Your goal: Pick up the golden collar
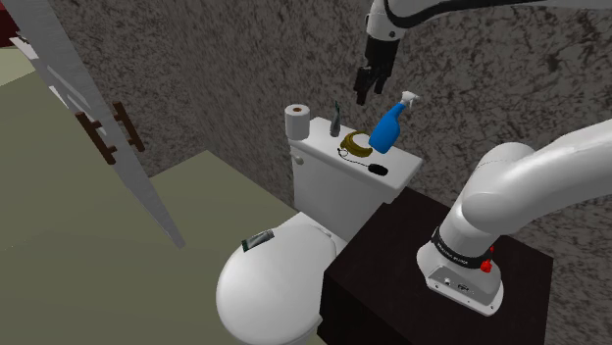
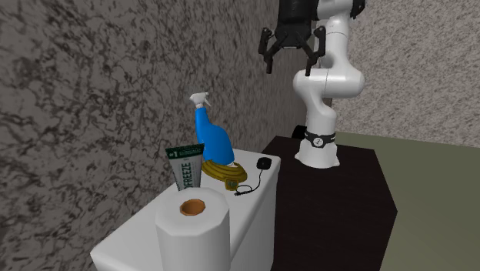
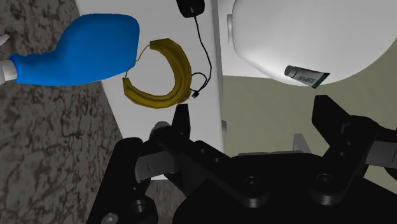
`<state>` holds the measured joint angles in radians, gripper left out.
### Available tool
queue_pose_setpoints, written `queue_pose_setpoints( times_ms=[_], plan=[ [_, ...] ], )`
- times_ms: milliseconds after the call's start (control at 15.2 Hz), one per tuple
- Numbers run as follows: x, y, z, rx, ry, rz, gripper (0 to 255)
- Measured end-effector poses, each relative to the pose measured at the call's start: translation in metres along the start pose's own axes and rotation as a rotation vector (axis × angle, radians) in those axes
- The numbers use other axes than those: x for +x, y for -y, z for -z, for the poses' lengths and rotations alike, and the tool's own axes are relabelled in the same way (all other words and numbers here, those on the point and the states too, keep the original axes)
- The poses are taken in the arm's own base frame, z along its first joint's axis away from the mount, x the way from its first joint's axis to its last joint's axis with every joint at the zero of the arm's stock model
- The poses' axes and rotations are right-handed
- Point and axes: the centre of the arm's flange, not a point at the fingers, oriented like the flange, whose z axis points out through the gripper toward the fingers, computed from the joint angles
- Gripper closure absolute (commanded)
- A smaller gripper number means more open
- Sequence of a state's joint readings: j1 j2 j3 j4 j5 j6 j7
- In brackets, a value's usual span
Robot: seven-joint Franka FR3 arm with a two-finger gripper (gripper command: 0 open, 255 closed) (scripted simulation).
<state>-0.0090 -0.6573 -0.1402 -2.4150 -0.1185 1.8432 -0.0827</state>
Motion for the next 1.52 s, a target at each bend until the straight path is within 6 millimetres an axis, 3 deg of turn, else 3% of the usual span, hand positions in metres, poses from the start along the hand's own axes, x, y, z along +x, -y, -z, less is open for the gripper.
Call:
queue_pose_setpoints(
  times_ms=[1056,1386,1518],
  plan=[
    [0.049,-0.124,-0.157,-0.054,0.032,0.159,0],
    [0.067,-0.159,-0.202,-0.071,0.041,0.206,0],
    [0.07,-0.164,-0.214,-0.073,0.042,0.214,0]
  ],
)
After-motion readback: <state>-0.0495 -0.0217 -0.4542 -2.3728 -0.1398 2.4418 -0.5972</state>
